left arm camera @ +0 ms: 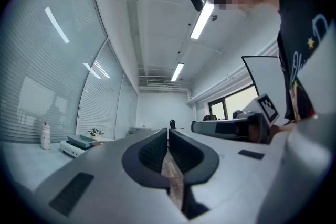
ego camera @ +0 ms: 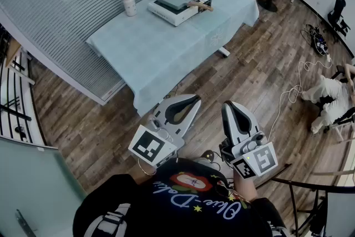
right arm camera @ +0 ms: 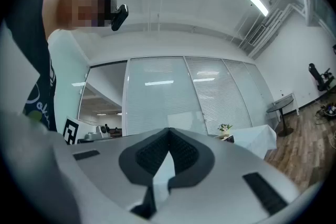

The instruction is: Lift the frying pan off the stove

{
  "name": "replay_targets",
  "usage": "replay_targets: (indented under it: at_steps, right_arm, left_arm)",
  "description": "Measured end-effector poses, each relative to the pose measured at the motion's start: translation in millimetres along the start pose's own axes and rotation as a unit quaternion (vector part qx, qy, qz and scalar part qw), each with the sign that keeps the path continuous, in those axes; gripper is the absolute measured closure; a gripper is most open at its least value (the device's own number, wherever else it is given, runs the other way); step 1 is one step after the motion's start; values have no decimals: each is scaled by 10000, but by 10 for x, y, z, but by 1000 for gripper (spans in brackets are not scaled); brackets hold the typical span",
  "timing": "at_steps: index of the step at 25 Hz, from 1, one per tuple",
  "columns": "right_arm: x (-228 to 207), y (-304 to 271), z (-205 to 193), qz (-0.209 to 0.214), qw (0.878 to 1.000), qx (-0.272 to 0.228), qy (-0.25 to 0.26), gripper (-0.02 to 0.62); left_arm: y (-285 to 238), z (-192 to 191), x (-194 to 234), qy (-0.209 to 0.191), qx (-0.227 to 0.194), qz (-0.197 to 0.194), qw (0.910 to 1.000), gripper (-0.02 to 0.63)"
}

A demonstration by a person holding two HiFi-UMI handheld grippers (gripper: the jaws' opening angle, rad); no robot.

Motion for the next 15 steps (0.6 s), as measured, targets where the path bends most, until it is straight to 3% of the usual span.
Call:
replay_targets:
  at_steps: [15]
  right_arm:
    - [-397, 161, 4, 16, 9997, -245, -75, 595]
  left_arm:
    - [-294, -26, -82, 58, 181, 105, 9998, 597]
Point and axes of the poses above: the fingertips, and each gripper's own axes: y backward along the fingers, x to its left, z out of its top, the point moved 7 cm from there along y, backward along the fingers, and after that the axes turned 13 degrees about x, right-handed, at the moved point
